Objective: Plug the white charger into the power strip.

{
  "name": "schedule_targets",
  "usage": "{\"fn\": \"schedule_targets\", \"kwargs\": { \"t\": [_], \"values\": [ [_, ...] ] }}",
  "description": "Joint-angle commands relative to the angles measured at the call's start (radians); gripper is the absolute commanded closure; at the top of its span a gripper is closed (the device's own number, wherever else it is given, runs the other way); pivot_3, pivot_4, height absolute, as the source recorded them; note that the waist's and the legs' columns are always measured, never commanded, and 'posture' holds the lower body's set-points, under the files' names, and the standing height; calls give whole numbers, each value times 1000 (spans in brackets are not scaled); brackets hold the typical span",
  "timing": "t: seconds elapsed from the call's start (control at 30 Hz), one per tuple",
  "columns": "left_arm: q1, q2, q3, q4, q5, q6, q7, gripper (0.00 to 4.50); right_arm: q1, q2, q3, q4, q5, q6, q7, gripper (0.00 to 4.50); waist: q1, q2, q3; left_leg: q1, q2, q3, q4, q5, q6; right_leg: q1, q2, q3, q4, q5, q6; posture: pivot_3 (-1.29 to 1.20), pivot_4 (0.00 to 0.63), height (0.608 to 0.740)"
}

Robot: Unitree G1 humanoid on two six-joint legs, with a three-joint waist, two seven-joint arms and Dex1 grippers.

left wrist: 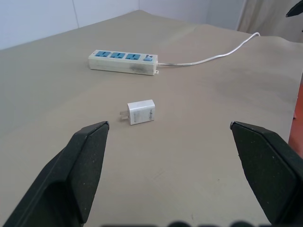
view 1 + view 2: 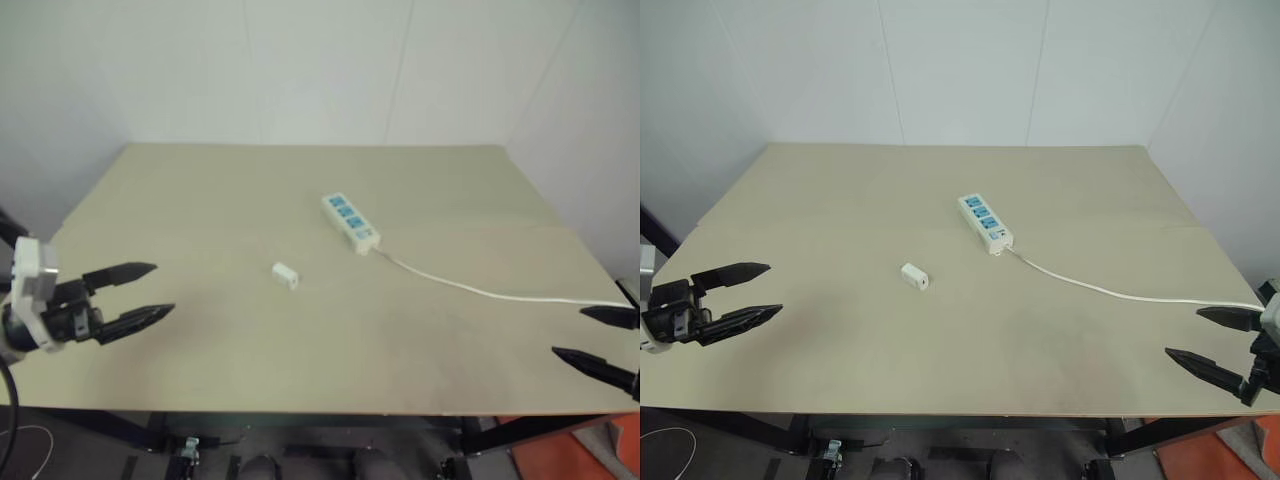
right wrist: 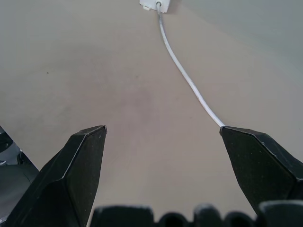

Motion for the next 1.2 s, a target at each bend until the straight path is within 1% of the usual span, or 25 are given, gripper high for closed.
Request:
{"fn": "schedule_targets", "kwargs": {
  "t": [0.03,0.2,0.37,0.53,0.7,0.77,0.83,0.9,0.97,1.03,1.13,1.2],
  "values": [
    [1,11,34,-14,-6,-22,0,23,-21,6,14,-23,7,-8,-24,0,0,0,0,0,0,0,0,0,0,0,0,0,0,0,0,0,150,740],
    [-5,7,23,18,17,-59,-3,23,-46,7,45,-2,-6,-23,-37,0,1,0,0,0,0,0,0,0,0,0,0,0,0,0,0,0,150,740],
    [3,0,39,35,13,-79,-5,23,-47,18,60,7,-24,-41,-49,0,1,-1,0,0,0,0,0,0,0,0,0,0,-1,0,0,0,150,740],
    [-32,-1,24,33,-7,-71,11,23,-88,16,107,36,-37,-47,-66,0,1,-2,1,0,0,0,0,0,0,0,0,0,0,0,0,0,150,740],
    [-8,17,4,20,32,-83,1,23,-176,36,208,51,-52,-67,-98,0,-4,-2,1,0,0,0,-1,0,0,0,0,0,0,0,0,0,150,740],
    [-1,43,-20,-5,65,-91,-4,23,-249,59,282,85,-89,-68,-153,0,-4,-3,1,0,1,0,-1,0,0,-1,0,0,0,0,0,0,150,740],
    [-16,59,-35,-41,61,-68,9,23,-345,98,371,141,-147,-86,-218,0,-2,-4,2,0,1,0,-1,0,0,-1,0,0,0,0,0,0,150,740],
    [-34,80,-57,-71,74,-66,17,23,-468,156,469,220,-194,-84,-274,0,-2,-5,2,0,1,0,0,0,0,-1,0,0,0,0,0,0,150,740],
    [-32,119,-97,-103,130,-87,20,23,-594,225,565,327,-261,-118,-322,0,-5,-5,2,0,1,1,0,0,0,-1,0,1,0,1,-1,0,150,740],
    [-52,139,-126,-127,133,-62,34,23,-707,289,644,450,-335,-195,-366,0,-7,-3,3,1,1,1,-1,0,0,-1,1,1,0,1,-1,0,150,740],
    [-84,148,-163,-151,123,-23,47,23,-833,353,702,623,-381,-275,-391,0,-3,-2,4,-2,1,1,-3,0,0,-4,1,0,1,1,-2,0,150,740],
    [-75,182,-222,-169,182,-33,33,23,-957,406,725,791,-409,-308,-442,0,-4,-2,5,-4,0,0,-3,0,0,-5,1,-1,1,3,-5,0,150,740]
  ]
}}
